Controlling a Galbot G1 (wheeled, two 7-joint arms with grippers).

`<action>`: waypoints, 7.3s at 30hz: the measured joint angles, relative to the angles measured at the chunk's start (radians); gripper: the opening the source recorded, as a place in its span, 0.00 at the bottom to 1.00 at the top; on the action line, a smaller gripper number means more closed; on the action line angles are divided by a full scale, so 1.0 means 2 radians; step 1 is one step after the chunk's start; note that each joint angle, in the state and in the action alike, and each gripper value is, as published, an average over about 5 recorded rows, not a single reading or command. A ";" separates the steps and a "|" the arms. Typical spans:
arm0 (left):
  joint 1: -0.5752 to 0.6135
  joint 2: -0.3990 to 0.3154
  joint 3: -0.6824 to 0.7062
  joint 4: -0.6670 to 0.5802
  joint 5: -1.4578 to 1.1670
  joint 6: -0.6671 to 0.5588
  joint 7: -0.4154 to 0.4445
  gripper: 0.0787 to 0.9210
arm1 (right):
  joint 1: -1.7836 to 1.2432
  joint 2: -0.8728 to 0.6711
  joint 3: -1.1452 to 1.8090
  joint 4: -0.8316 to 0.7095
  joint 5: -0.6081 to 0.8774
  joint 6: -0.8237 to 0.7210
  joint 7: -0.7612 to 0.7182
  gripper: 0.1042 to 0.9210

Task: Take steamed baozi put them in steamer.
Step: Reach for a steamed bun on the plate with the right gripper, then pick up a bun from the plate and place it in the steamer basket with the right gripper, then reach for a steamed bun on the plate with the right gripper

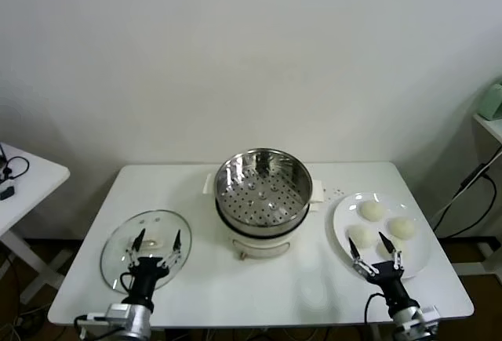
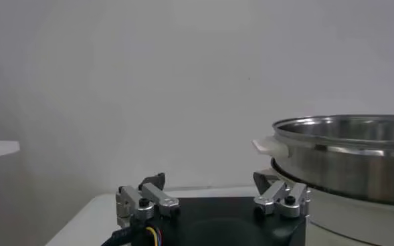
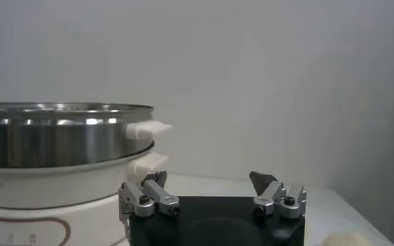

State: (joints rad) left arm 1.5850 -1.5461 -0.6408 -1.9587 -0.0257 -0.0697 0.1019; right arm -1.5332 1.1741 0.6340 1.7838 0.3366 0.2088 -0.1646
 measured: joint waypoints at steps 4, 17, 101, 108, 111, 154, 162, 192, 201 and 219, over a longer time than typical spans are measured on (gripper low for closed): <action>0.002 0.001 0.001 -0.002 0.003 -0.001 0.001 0.88 | 0.020 -0.018 0.007 -0.007 -0.002 -0.010 -0.009 0.88; 0.010 0.017 0.008 0.001 0.010 -0.007 -0.001 0.88 | 0.157 -0.175 -0.024 -0.097 -0.014 -0.059 -0.121 0.88; -0.003 0.037 0.018 0.005 -0.039 0.042 -0.043 0.88 | 0.761 -0.100 -0.535 -0.621 -0.384 0.017 -0.495 0.68; -0.002 0.036 0.018 0.006 -0.039 0.042 -0.043 0.88 | 0.791 -0.124 -0.577 -0.563 -0.353 0.031 -0.501 0.69; -0.001 0.035 0.018 0.005 -0.038 0.041 -0.043 0.88 | 0.814 -0.136 -0.606 -0.527 -0.337 0.039 -0.506 0.69; 0.032 0.038 0.008 -0.016 -0.029 0.031 -0.032 0.88 | 0.909 0.039 -0.745 -0.344 -0.529 0.200 -0.480 0.71; 0.031 0.038 0.009 -0.012 -0.028 0.032 -0.032 0.88 | 0.885 0.055 -0.731 -0.381 -0.556 0.210 -0.476 0.71; 0.032 0.033 0.011 -0.011 -0.026 0.032 -0.034 0.88 | 0.911 0.027 -0.741 -0.355 -0.517 0.232 -0.491 0.88; 0.028 0.032 0.016 -0.014 -0.027 0.036 -0.036 0.88 | 1.001 -0.057 -0.806 -0.313 -0.342 0.157 -0.507 0.88; 0.028 0.031 0.026 -0.023 -0.023 0.040 -0.036 0.88 | 0.972 -0.244 -0.849 -0.305 -0.085 -0.054 -0.525 0.88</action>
State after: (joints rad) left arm 1.6413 -1.4835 -0.5895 -2.0049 -0.0709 0.0108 0.0298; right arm 0.4110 0.6860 -1.0641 1.1747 0.1672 0.1004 -1.2150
